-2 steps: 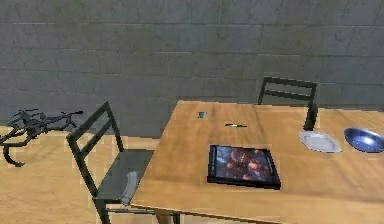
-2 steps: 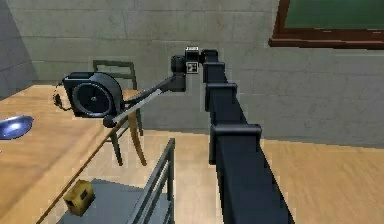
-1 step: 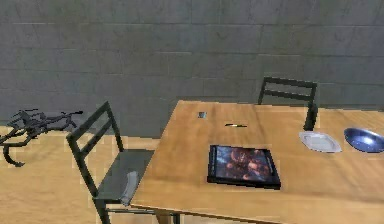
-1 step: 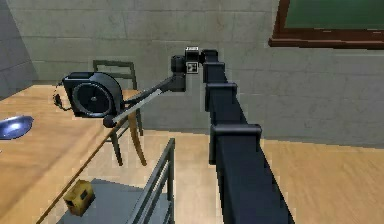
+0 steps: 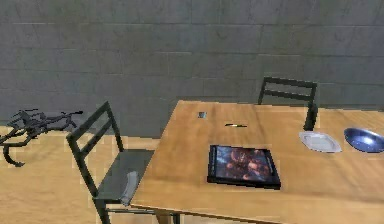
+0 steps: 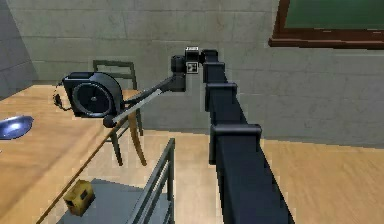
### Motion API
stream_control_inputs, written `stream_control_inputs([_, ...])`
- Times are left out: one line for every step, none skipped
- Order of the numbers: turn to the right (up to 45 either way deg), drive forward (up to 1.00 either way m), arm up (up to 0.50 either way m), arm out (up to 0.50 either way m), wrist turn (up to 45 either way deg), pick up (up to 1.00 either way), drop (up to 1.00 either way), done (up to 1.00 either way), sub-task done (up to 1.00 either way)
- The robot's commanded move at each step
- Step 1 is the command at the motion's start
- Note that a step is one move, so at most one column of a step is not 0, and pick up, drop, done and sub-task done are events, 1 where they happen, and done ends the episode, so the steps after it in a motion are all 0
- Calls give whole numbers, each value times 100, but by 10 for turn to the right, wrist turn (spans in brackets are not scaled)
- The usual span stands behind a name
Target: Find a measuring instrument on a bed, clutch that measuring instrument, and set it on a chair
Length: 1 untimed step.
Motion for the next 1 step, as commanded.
stream_control_inputs([0, 0, 0, 0, 0, 0, 100, 0, 0])
